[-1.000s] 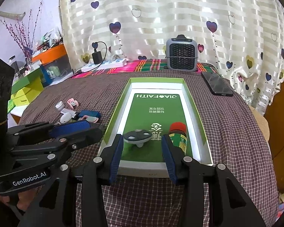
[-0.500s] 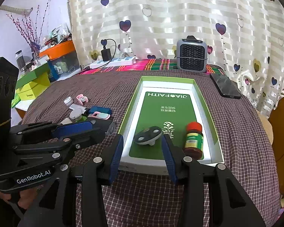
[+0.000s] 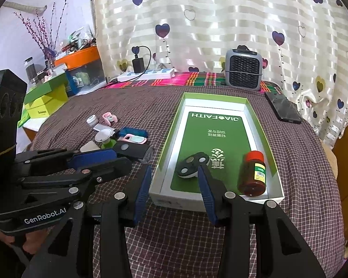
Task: Organize rigid objects
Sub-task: 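Lower the bottle and black holder into the box lid and open both grippers, then grasp the white phone charger with the left gripper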
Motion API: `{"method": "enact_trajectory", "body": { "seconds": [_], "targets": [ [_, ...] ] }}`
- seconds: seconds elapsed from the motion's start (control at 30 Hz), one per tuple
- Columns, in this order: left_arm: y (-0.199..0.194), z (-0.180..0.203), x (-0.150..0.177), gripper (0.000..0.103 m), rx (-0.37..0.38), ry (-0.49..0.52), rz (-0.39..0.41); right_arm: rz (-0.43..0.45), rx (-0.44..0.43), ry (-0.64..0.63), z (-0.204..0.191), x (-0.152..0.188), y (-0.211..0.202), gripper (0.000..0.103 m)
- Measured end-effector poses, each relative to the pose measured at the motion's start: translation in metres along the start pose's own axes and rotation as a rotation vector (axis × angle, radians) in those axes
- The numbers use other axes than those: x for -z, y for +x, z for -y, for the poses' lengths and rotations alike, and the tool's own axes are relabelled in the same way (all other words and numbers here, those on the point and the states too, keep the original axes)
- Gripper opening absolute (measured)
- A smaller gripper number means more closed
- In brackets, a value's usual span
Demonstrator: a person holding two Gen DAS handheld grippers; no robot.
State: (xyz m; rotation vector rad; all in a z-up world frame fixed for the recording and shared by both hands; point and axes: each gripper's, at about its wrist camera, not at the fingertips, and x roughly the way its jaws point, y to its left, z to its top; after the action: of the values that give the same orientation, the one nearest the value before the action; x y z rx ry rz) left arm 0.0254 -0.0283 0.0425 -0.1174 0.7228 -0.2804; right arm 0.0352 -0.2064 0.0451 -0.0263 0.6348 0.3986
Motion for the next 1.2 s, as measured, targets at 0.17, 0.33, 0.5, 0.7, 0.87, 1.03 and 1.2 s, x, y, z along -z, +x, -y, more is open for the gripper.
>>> {"method": "enact_trajectory", "body": {
  "seconds": [0.17, 0.33, 0.5, 0.7, 0.87, 1.03, 1.2],
  "targets": [
    [-0.002, -0.007, 0.004, 0.029, -0.014, -0.016, -0.009, -0.003, -0.017, -0.01, -0.008, 0.002, 0.002, 0.043],
    [-0.008, -0.012, 0.009, 0.029, -0.025, -0.02, -0.006, -0.01, -0.036, -0.022, -0.017, 0.004, 0.005, 0.043],
    [-0.016, -0.021, 0.013, 0.029, -0.031, -0.032, 0.004, -0.004, -0.051, -0.033, -0.024, 0.005, 0.005, 0.043],
    [-0.024, -0.036, 0.019, 0.029, -0.071, -0.062, 0.012, -0.002, -0.059, -0.036, -0.028, 0.006, 0.005, 0.043],
    [-0.03, -0.049, 0.019, 0.029, -0.108, -0.085, 0.032, 0.0, -0.067, -0.038, -0.03, 0.006, 0.004, 0.043],
    [-0.031, -0.065, 0.019, 0.03, -0.14, -0.118, 0.041, -0.001, -0.075, -0.044, -0.033, 0.006, 0.006, 0.043],
    [-0.027, -0.08, 0.019, 0.036, -0.167, -0.145, 0.04, -0.004, -0.083, -0.053, -0.036, 0.006, 0.009, 0.043]
  ]
}}
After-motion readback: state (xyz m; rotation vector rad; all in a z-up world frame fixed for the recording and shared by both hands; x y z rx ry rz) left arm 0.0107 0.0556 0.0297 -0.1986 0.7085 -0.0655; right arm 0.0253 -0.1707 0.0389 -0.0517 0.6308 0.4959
